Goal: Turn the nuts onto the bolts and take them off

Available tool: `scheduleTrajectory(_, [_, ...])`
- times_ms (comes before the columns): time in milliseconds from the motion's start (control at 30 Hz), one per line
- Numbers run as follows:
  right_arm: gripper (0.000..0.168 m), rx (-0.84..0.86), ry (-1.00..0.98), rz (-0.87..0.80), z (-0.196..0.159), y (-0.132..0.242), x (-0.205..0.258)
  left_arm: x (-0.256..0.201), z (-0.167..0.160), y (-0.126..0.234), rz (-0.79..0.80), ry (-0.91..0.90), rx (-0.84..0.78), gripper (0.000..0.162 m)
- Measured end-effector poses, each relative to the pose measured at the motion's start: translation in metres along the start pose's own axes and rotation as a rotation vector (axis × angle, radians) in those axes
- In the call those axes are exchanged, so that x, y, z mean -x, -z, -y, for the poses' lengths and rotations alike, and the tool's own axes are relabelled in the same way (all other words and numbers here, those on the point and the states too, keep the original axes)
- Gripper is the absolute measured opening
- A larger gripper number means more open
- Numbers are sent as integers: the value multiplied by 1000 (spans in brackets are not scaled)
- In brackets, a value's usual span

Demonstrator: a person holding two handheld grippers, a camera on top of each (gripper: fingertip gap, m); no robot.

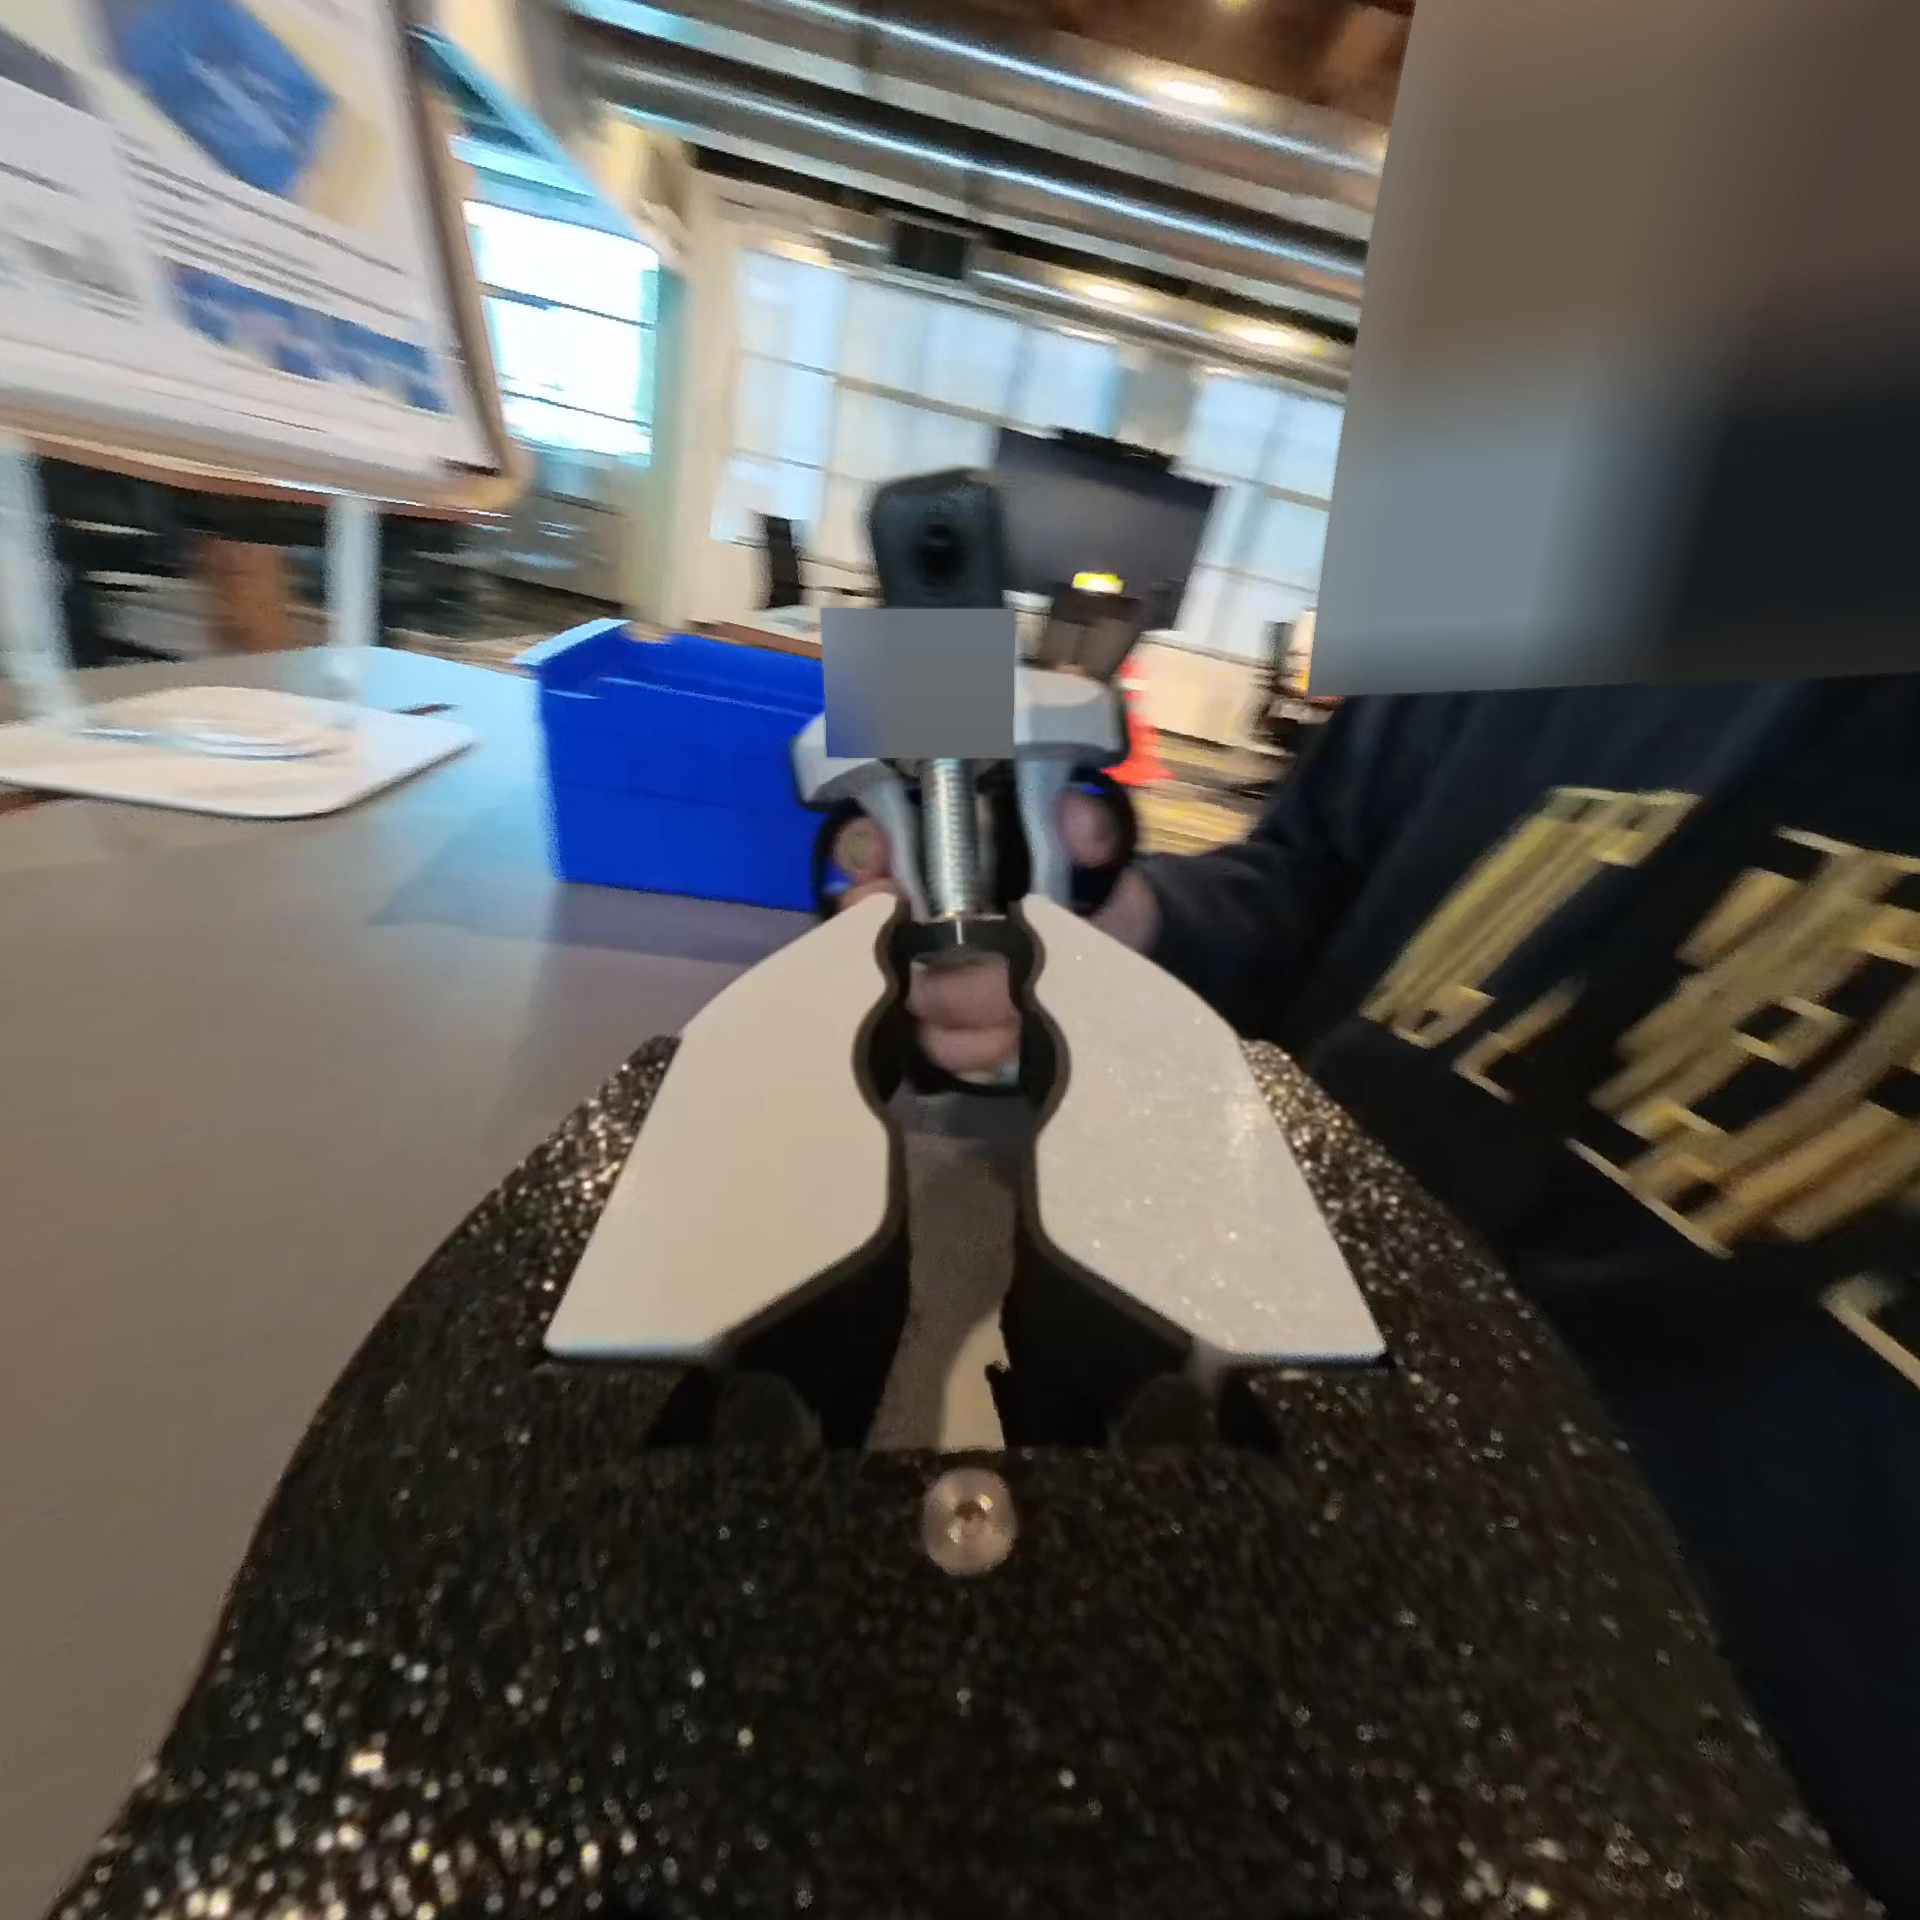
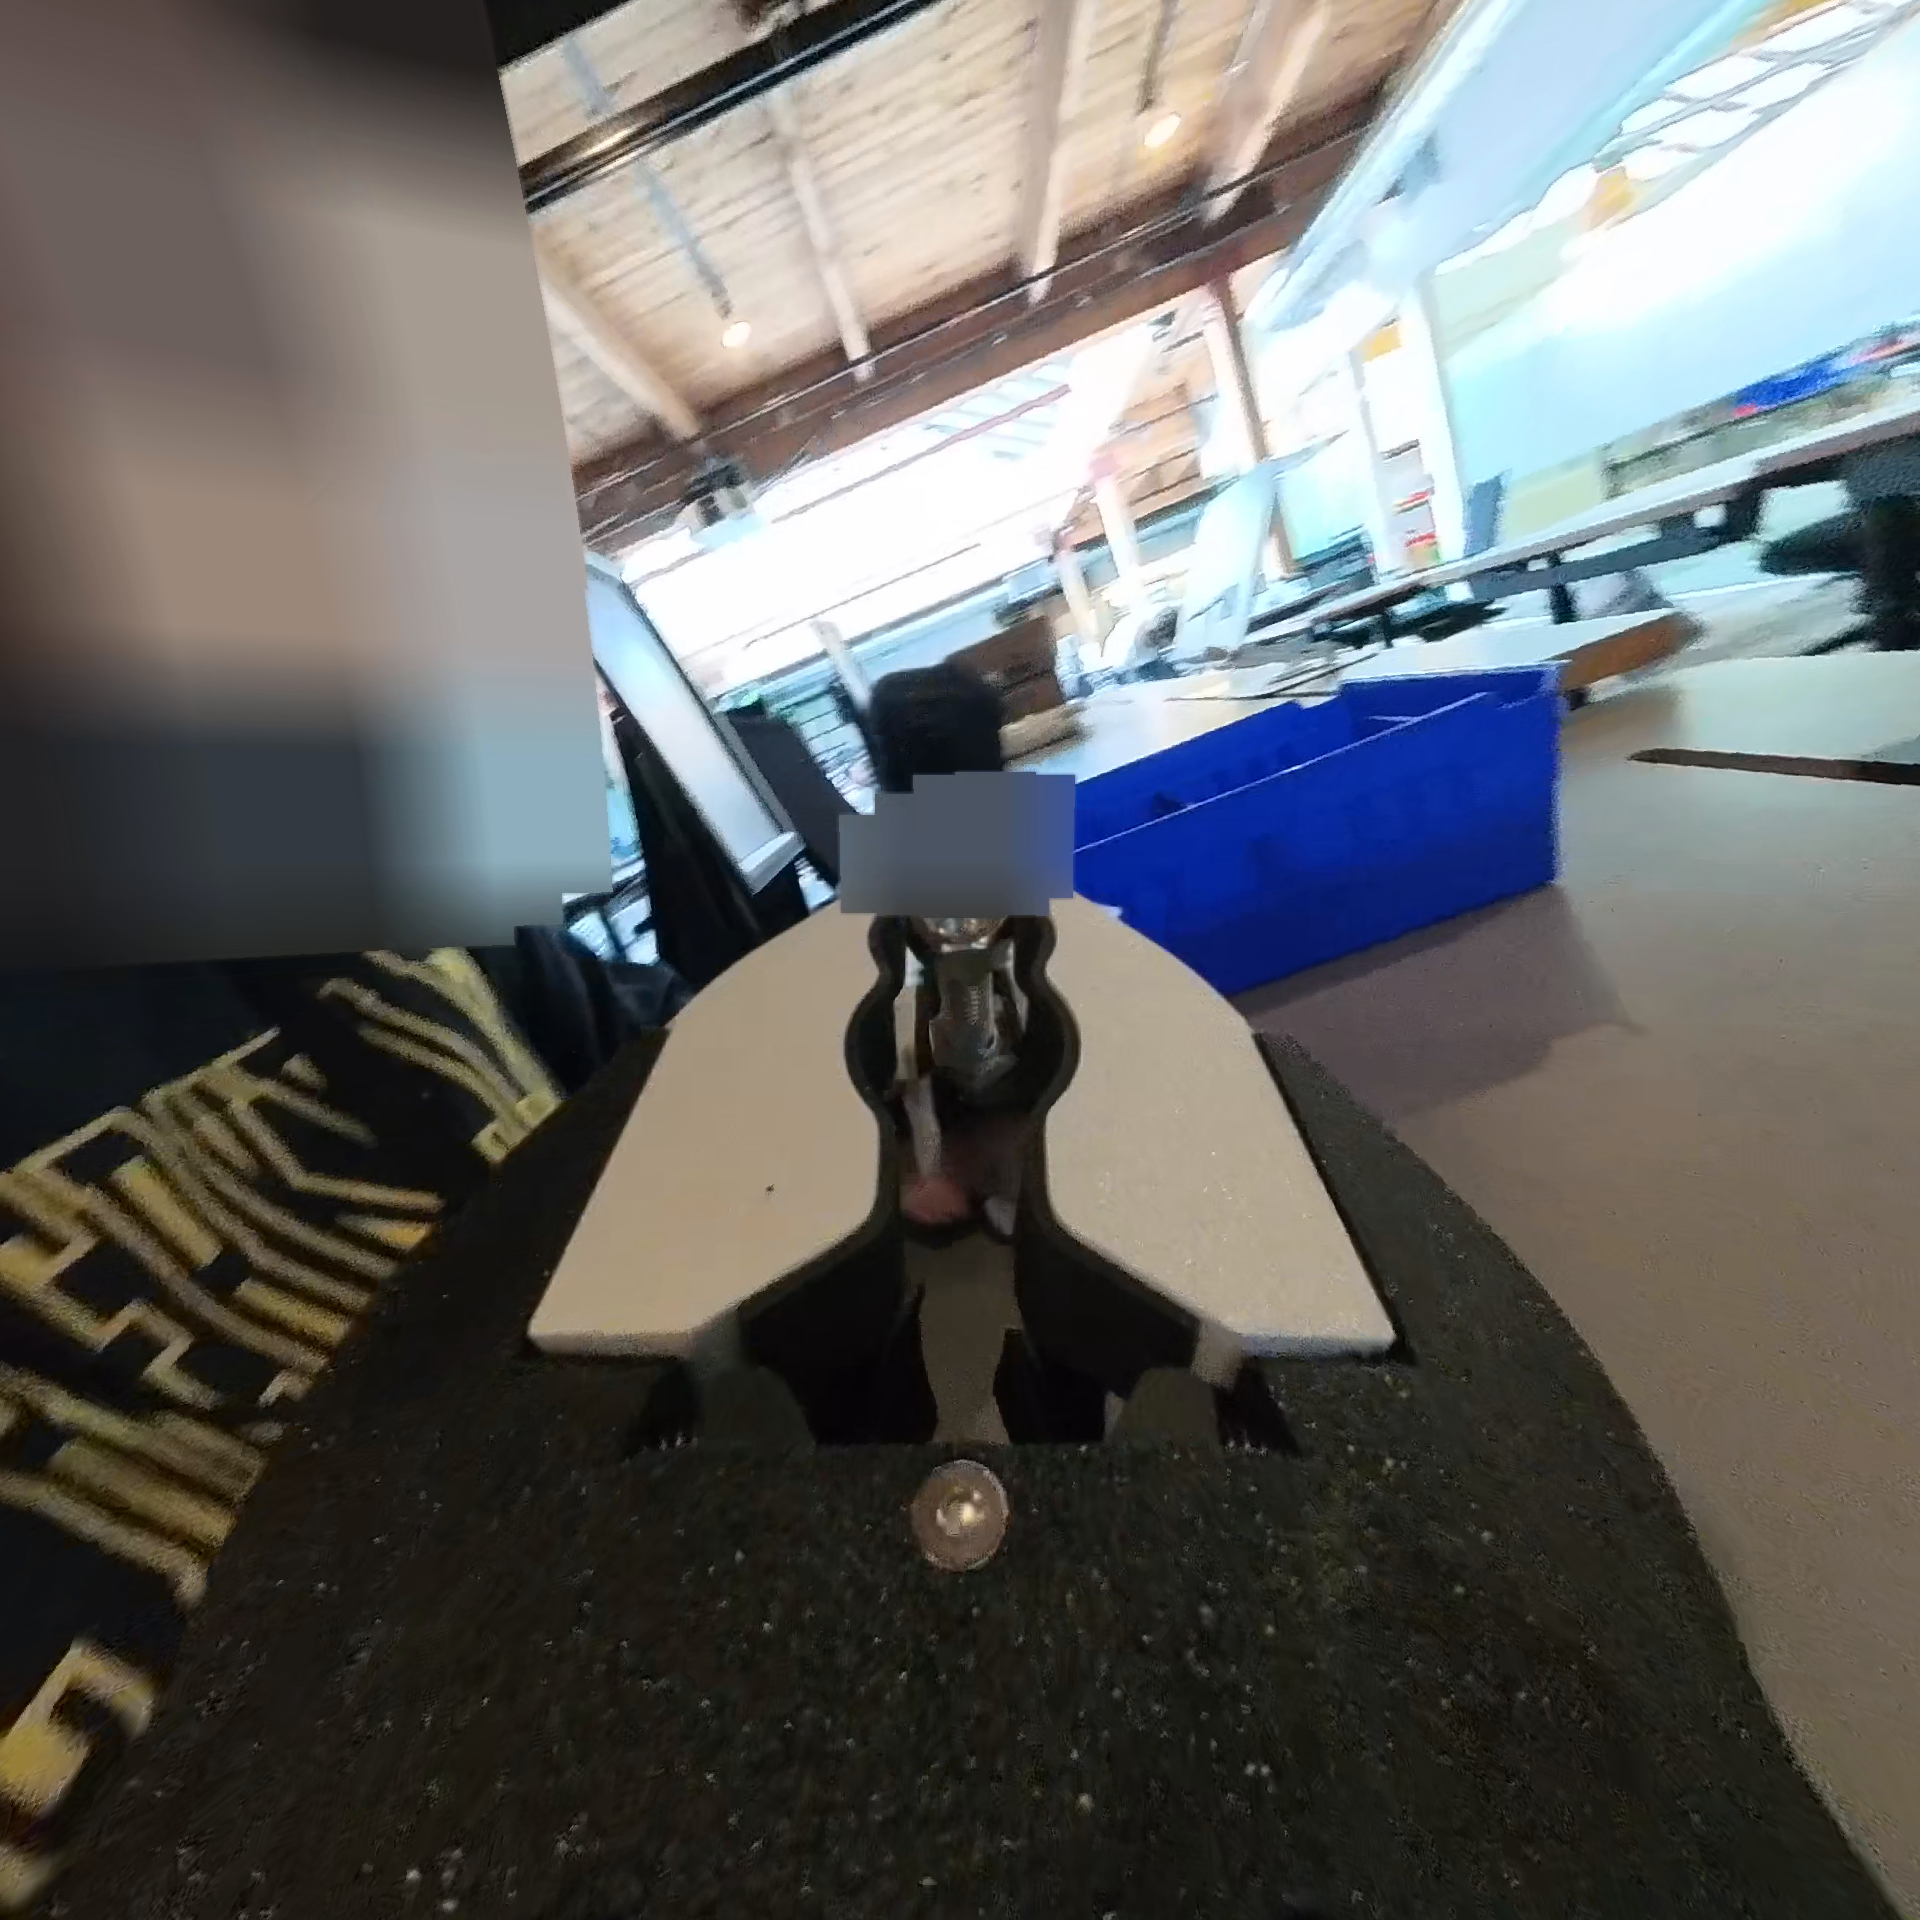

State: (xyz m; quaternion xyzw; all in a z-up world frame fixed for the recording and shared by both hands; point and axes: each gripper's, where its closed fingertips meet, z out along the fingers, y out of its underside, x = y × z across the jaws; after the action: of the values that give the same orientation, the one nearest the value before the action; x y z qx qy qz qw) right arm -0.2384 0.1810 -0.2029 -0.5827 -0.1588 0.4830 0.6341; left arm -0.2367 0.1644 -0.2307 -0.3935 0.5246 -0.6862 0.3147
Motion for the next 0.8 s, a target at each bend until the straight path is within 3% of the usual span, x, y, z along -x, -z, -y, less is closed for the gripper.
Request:
scheduleTrajectory(167, [19, -34, 72, -357, 3, -3, -18, 16, -3, -1, 232, -89, 34, 17])
scheduleTrajectory(300, [19, -29, 156, -469, 2, -2, -17, 15, -5, -2, 236, -82, 31, 17])
scheduleTrajectory(433, [19, -39, 91, -410, 0, 3, -18, 15, -6, -1, 197, -60, 20, 17])
scheduleTrajectory(567, [19, -41, 61, -202, -1, -1, -3, 4, -5, -1, 43, -3, -4, 17])
scheduleTrajectory(800, [20, -20, 2, 35, -1, 5, 5, -3, 0, 3, -58, 45, -46, 17])
